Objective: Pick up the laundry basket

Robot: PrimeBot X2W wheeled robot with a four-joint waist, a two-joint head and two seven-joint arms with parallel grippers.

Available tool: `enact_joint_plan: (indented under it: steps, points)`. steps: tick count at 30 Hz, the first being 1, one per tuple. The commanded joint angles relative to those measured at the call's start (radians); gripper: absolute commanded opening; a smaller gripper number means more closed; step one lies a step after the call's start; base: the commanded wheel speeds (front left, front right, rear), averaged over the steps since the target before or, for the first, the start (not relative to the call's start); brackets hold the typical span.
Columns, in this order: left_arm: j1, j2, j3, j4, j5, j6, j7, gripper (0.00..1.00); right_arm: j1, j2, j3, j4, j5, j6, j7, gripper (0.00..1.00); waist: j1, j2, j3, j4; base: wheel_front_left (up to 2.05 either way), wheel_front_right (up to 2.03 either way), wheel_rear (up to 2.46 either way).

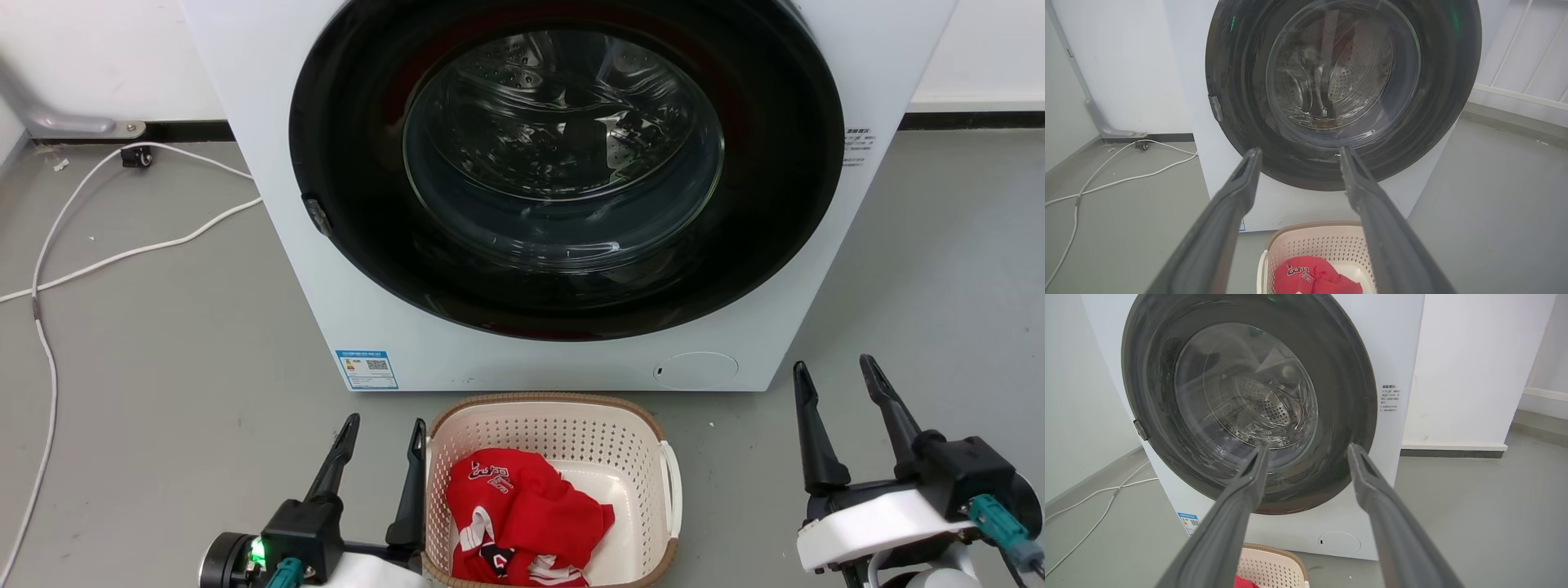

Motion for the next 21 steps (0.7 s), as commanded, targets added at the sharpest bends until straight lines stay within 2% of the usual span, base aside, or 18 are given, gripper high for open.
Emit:
enact_joint_plan:
  steps: [1,6,21]
  points:
    - [-0.002,0.004,-0.006,-0.005,0.022,0.002,-0.007,1.0,0.007,-0.001,0.003,-0.008,-0.027,0.0,-0.012,1.0,0.0,0.0,0.0,-0.001,0.0,0.0,0.0]
    - [0.007,-0.008,0.002,-0.011,0.044,0.005,-0.018,1.0,0.004,-0.001,0.001,-0.012,-0.059,0.0,-0.02,1.0,0.0,0.0,0.002,-0.002,0.0,0.0,0.0]
    - [0.033,-0.063,0.077,0.011,0.096,-0.076,-0.046,1.0,0.005,0.0,0.003,0.013,-0.079,0.0,-0.046,1.0,0.0,0.0,0.005,-0.003,0.0,0.0,0.0]
